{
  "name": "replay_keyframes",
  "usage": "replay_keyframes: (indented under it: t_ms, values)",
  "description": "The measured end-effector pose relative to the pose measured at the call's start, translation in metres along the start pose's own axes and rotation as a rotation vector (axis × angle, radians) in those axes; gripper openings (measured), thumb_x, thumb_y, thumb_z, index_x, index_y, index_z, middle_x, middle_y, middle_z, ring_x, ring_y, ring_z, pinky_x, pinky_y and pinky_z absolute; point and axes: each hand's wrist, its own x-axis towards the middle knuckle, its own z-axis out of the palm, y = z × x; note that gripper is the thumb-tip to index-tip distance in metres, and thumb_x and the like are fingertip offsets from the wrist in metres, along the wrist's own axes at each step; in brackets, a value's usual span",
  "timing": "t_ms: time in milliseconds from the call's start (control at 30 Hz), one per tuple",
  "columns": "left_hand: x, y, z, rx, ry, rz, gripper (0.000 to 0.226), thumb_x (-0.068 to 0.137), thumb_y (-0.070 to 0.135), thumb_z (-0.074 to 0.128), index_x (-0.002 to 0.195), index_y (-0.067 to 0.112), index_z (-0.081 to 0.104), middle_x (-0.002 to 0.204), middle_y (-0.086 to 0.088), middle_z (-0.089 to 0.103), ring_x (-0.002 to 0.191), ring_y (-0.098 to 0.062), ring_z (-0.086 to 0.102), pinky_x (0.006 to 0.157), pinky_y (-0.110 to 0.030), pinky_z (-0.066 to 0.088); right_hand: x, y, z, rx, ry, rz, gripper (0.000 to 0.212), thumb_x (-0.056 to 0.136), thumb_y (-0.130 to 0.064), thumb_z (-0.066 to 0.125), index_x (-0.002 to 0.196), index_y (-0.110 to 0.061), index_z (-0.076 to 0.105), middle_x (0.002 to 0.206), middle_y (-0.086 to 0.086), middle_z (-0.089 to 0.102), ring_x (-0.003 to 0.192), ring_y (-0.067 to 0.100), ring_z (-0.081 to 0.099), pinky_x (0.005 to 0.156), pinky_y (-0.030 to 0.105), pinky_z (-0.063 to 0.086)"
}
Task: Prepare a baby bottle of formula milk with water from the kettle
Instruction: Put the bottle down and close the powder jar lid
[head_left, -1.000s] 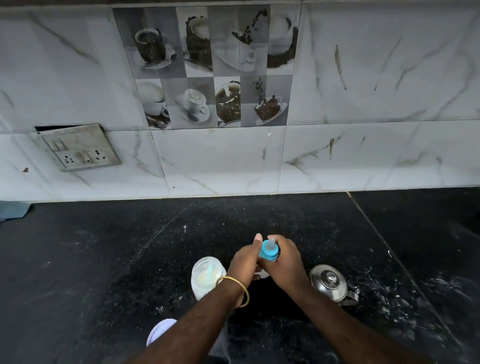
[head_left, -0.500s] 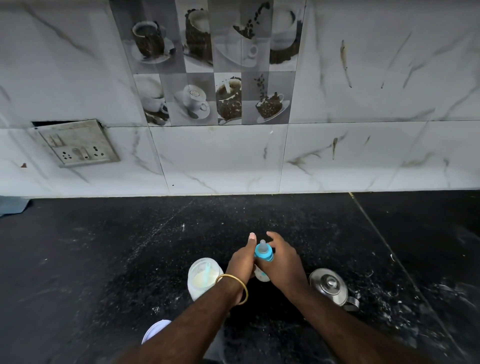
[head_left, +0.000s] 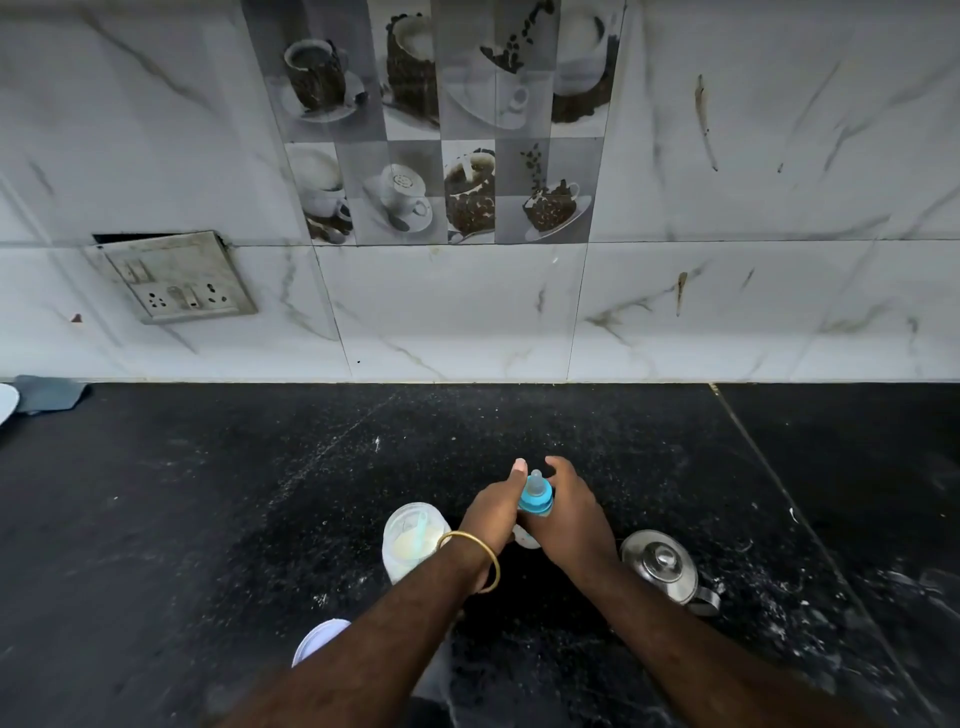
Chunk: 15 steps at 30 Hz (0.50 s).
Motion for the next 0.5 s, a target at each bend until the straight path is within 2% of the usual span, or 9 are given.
replay_keyframes:
  t_ms: [33, 100, 167, 233, 267, 300, 367, 433, 500]
  values:
    - [0.003, -0.003, -0.001, -0.003, -0.003, 0.015, 0.070, 0.068, 0.080, 0.043, 0.100, 0.029, 0.078, 0.106, 0.003, 0.078, 0.103, -0.016, 0.071, 0.106, -0.044, 0.047, 0.002, -0.001, 0.000, 0.001, -0.021, 0.016, 0.083, 0.079, -0.051, 0.071, 0.146, -0.025, 0.030, 0.129, 0.002, 0.061, 0.116, 0.022, 0.060, 0.090, 0.044, 0.052]
    - [0.003, 0.001, -0.005, 0.006, 0.002, 0.037, 0.063, 0.074, 0.076, 0.047, 0.093, 0.027, 0.080, 0.097, 0.004, 0.079, 0.097, -0.015, 0.073, 0.103, -0.042, 0.050, 0.004, -0.006, -0.004, -0.009, -0.028, 0.021, 0.093, 0.078, -0.051, 0.073, 0.151, -0.023, 0.022, 0.134, 0.006, 0.058, 0.120, 0.023, 0.058, 0.092, 0.044, 0.051]
    - [-0.001, 0.007, -0.008, 0.016, 0.002, 0.078, 0.051, 0.088, 0.063, 0.051, 0.074, 0.023, 0.078, 0.073, 0.009, 0.076, 0.075, -0.010, 0.070, 0.086, -0.037, 0.053, 0.006, -0.008, -0.008, -0.036, -0.018, 0.003, 0.104, 0.075, -0.047, 0.079, 0.154, -0.021, 0.016, 0.145, 0.009, 0.048, 0.128, 0.026, 0.052, 0.098, 0.044, 0.049]
    - [-0.013, 0.009, -0.009, 0.012, 0.038, 0.129, 0.049, 0.093, 0.052, 0.055, 0.054, 0.025, 0.068, 0.049, 0.013, 0.062, 0.053, -0.005, 0.056, 0.067, -0.031, 0.044, 0.002, -0.015, -0.017, -0.064, -0.046, -0.052, 0.116, 0.070, -0.044, 0.084, 0.156, -0.021, 0.010, 0.155, 0.010, 0.035, 0.136, 0.030, 0.043, 0.102, 0.045, 0.046]
    - [-0.020, 0.010, -0.011, 0.021, 0.048, 0.151, 0.049, 0.093, 0.047, 0.059, 0.049, 0.026, 0.065, 0.045, 0.014, 0.057, 0.049, -0.002, 0.052, 0.062, -0.028, 0.041, 0.000, -0.019, -0.021, -0.073, -0.060, -0.095, 0.120, 0.069, -0.043, 0.086, 0.157, -0.020, 0.008, 0.158, 0.010, 0.028, 0.139, 0.031, 0.039, 0.104, 0.046, 0.044]
    - [-0.028, 0.010, -0.014, 0.024, 0.051, 0.169, 0.044, 0.093, 0.040, 0.063, 0.051, 0.026, 0.064, 0.046, 0.015, 0.057, 0.048, -0.001, 0.052, 0.059, -0.024, 0.041, -0.001, -0.023, -0.024, -0.085, -0.064, -0.146, 0.122, 0.068, -0.042, 0.086, 0.157, -0.019, 0.006, 0.160, 0.011, 0.022, 0.142, 0.033, 0.034, 0.107, 0.047, 0.041]
    - [-0.041, 0.011, -0.025, 0.018, 0.080, 0.222, 0.023, 0.091, 0.027, 0.068, 0.068, 0.023, 0.069, 0.056, 0.014, 0.063, 0.057, -0.003, 0.057, 0.061, -0.019, 0.046, -0.002, -0.032, -0.029, -0.124, -0.060, -0.265, 0.119, 0.071, -0.041, 0.084, 0.157, -0.016, 0.005, 0.162, 0.015, 0.014, 0.148, 0.033, 0.023, 0.113, 0.047, 0.034]
    - [-0.055, 0.013, -0.039, 0.043, 0.142, 0.262, 0.006, 0.091, 0.020, 0.069, 0.086, 0.020, 0.072, 0.073, 0.004, 0.070, 0.072, -0.010, 0.063, 0.067, -0.022, 0.052, -0.005, -0.040, -0.029, -0.168, -0.052, -0.370, 0.111, 0.076, -0.044, 0.079, 0.157, -0.015, 0.009, 0.163, 0.016, 0.011, 0.151, 0.032, 0.016, 0.116, 0.045, 0.029]
    - [-0.067, 0.012, -0.058, 0.054, 0.264, 0.286, 0.007, 0.091, 0.013, 0.067, 0.091, 0.018, 0.072, 0.084, -0.005, 0.072, 0.076, -0.014, 0.065, 0.065, -0.025, 0.051, -0.011, -0.048, -0.025, -0.178, -0.025, -0.471, 0.095, 0.082, -0.045, 0.073, 0.156, -0.017, 0.020, 0.163, 0.013, 0.015, 0.150, 0.031, 0.019, 0.116, 0.045, 0.031]
